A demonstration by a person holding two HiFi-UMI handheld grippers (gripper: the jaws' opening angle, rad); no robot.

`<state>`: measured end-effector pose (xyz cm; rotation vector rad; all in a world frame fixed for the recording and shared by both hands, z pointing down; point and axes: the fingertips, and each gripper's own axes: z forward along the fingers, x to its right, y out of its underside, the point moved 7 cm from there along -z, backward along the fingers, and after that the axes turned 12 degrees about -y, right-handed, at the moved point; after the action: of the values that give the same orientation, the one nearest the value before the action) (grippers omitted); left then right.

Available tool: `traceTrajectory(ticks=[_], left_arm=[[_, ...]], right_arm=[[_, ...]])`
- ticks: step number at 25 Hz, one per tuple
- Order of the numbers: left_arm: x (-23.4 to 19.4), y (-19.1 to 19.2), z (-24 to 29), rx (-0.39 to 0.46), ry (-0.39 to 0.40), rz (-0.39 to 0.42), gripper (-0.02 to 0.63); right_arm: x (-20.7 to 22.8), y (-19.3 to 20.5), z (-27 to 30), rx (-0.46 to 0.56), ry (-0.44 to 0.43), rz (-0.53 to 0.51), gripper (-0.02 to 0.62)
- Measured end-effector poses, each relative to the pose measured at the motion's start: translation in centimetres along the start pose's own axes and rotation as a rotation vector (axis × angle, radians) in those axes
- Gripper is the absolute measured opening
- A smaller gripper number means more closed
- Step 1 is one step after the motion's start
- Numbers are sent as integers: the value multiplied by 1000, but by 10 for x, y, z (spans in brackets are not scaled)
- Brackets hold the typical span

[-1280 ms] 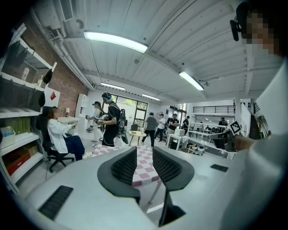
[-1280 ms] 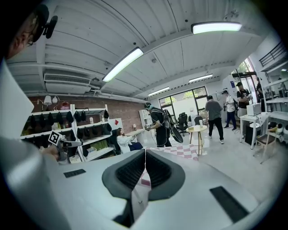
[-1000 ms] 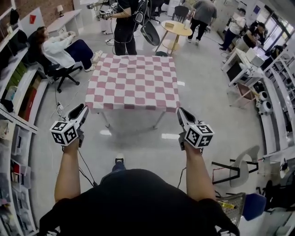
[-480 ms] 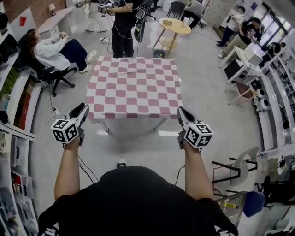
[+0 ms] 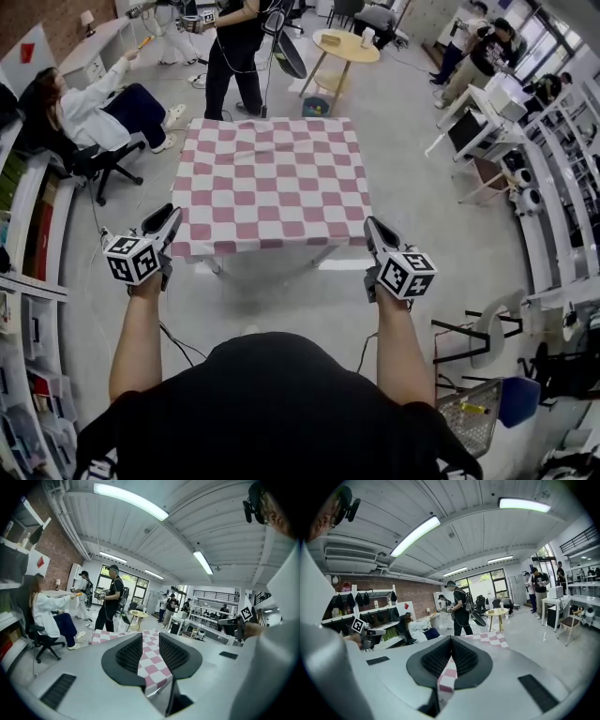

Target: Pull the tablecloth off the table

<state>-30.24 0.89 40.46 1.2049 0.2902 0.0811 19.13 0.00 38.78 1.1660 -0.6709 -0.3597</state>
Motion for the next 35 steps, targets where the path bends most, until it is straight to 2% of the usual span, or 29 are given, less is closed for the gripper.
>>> traceTrajectory(ticks=[15,26,35], left_arm=[[-64,-6,22,-37,43,-19,130],[-69,-7,30,-49,59,-17,130],[-66,-2,42,-62,29,-19,130]], right_arm=[[-27,-4,43,-8,54,-6,25],[-28,0,49,-18,60,1,23],[-1,2,63,-32,31,14,23]])
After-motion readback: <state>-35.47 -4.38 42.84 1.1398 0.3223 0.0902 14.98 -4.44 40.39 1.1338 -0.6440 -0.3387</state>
